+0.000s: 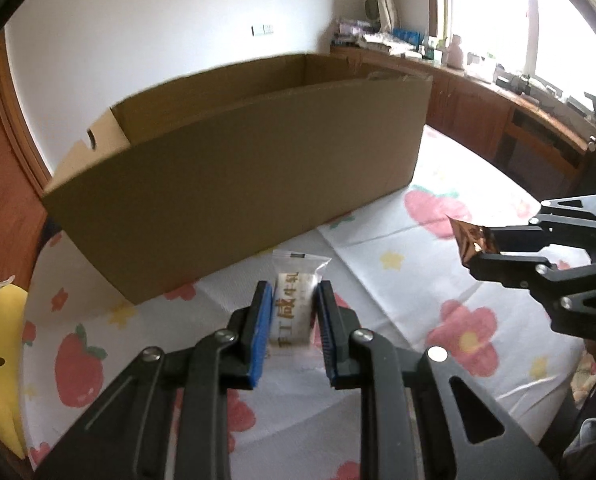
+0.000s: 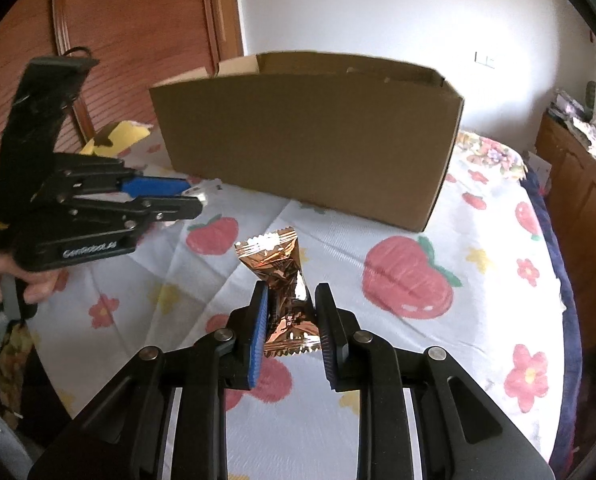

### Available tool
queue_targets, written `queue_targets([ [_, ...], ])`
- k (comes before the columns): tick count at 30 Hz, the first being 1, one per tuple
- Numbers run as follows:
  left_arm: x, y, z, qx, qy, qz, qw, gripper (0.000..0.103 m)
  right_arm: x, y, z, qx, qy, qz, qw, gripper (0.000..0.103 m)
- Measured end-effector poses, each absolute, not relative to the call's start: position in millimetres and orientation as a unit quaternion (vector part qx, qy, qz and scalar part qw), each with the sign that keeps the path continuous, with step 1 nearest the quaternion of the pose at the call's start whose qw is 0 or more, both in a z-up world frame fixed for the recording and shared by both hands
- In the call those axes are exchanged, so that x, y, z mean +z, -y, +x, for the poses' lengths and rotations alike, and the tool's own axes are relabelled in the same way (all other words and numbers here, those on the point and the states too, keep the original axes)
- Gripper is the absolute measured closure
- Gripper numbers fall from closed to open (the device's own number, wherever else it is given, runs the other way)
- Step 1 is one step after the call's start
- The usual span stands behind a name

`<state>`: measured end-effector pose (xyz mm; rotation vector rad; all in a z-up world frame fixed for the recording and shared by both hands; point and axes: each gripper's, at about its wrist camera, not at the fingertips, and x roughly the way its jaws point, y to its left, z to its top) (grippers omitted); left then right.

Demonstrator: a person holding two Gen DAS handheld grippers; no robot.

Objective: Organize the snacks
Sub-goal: 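Carry both packets over the box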

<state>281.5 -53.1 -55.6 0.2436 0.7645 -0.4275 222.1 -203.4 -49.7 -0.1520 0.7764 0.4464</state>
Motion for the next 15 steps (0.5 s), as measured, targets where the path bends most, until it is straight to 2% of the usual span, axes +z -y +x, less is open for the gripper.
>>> queue_targets([
  [15, 5.1, 32.1, 276.4, -0.188, -0.280, 0.077, 0.938, 0.082, 10.3, 205.5, 231.9, 0.211, -0.309, -0.065, 0.925, 0.081],
])
